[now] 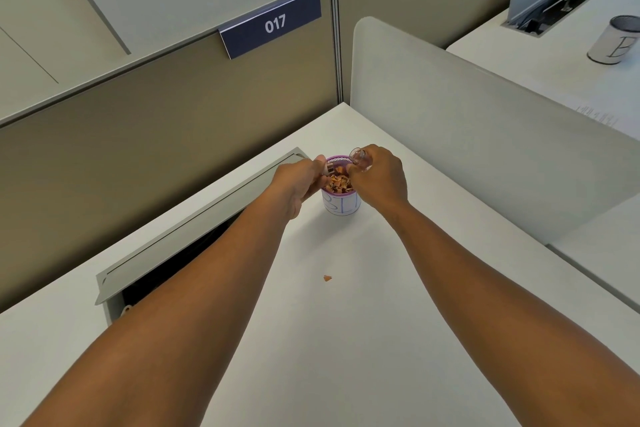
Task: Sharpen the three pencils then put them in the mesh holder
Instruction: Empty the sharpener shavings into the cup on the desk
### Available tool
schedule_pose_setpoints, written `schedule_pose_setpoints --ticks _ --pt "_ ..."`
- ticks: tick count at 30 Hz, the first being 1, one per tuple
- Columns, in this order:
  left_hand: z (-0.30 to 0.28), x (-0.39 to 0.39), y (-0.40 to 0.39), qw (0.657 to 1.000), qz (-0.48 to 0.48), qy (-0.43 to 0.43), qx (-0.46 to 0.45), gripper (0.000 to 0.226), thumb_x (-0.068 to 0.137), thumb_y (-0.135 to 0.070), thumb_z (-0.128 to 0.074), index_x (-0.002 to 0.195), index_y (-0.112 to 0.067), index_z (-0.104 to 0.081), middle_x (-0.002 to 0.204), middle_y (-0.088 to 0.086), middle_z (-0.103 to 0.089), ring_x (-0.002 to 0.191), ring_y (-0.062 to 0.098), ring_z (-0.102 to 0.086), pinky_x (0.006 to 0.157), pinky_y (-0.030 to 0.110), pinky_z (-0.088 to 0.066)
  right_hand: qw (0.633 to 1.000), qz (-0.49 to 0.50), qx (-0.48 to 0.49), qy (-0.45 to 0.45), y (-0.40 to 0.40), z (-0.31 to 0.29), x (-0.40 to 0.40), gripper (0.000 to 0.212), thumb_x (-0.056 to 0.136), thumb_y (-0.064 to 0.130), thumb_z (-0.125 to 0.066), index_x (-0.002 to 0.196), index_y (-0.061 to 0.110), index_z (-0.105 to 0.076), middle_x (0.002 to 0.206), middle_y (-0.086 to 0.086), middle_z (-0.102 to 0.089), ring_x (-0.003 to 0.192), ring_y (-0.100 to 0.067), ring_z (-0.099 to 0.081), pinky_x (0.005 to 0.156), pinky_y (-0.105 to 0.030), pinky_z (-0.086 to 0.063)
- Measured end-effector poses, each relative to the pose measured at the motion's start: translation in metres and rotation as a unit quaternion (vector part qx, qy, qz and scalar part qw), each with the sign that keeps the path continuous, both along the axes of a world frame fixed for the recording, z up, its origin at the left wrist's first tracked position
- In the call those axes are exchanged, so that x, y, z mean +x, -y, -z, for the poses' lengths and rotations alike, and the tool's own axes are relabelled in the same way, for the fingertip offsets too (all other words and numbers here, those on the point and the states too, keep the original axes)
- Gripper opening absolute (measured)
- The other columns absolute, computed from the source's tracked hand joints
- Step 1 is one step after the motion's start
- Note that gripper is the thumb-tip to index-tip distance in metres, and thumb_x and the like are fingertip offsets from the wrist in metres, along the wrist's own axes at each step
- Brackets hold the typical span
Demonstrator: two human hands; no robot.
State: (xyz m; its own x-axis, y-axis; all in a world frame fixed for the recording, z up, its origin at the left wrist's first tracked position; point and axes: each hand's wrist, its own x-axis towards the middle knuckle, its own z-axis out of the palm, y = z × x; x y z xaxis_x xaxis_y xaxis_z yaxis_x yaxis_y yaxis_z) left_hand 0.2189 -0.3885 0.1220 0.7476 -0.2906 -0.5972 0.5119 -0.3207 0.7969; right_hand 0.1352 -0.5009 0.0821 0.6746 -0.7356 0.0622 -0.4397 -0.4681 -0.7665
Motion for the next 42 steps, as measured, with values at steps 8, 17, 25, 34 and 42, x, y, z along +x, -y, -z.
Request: schedule_pose_setpoints --ticks 8,17,25,34,42 --pt "-0.004 0.0 -0.002 1.0 0.0 -0.002 -0.019 0.023 0.089 -0.02 -0.072 0.104 -0.002 -0.069 0.097 0.011 -0.074 0.075 0.012 -0.069 0.083 0.029 -0.06 0.982 -0.079 0.174 -0.002 -0.004 -0.005 0.002 0.032 0.092 0.02 -0.053 0.111 0.028 -0.028 0.123 -0.008 -0.047 0.11 -0.024 -0.055 0.067 -0.022 -0.051" --pt "-0.02 -0.007 -0.018 0.998 -0.009 0.022 -0.055 0.017 0.089 -0.015 -0.072 0.099 -0.002 -0.072 0.097 0.01 -0.076 0.077 0.014 -0.071 0.083 0.026 -0.059 0.987 -0.127 0.094 0.005 -0.016 -0.014 -0.013 0.023 0.093 0.014 -0.05 0.106 0.022 -0.033 0.112 0.001 -0.034 0.12 -0.025 -0.042 0.09 -0.037 -0.052" --pt "-0.043 -0.03 -0.043 0.997 0.012 0.052 -0.049 0.015 0.086 -0.017 -0.075 0.096 -0.005 -0.075 0.083 0.002 -0.078 0.076 0.012 -0.074 0.087 0.027 -0.058 0.983 -0.155 0.091 0.041 -0.036 -0.037 -0.035 0.022 0.094 0.015 -0.053 0.107 0.022 -0.037 0.113 0.003 -0.035 0.117 -0.023 -0.043 0.088 -0.032 -0.049" --pt "-0.067 -0.062 -0.073 0.995 0.025 0.073 -0.061 0.005 0.086 -0.01 -0.072 0.084 -0.008 -0.077 0.093 0.006 -0.077 0.086 0.015 -0.073 0.088 0.026 -0.057 0.981 -0.186 0.034 0.036 -0.063 -0.062 -0.073 0.024 0.09 0.003 -0.05 0.109 0.015 -0.041 0.114 -0.002 -0.036 0.113 -0.023 -0.038 0.08 -0.023 -0.037" --pt "-0.074 -0.083 -0.095 0.994 0.03 0.077 -0.07 0.012 0.088 -0.01 -0.072 0.098 -0.005 -0.077 0.099 0.008 -0.077 0.096 0.019 -0.072 0.085 0.024 -0.058 0.977 -0.208 0.031 0.018 -0.082 -0.069 -0.094 0.029 0.09 0.008 -0.051 0.117 0.012 -0.043 0.12 -0.006 -0.039 0.115 -0.025 -0.037 0.095 -0.037 -0.042"
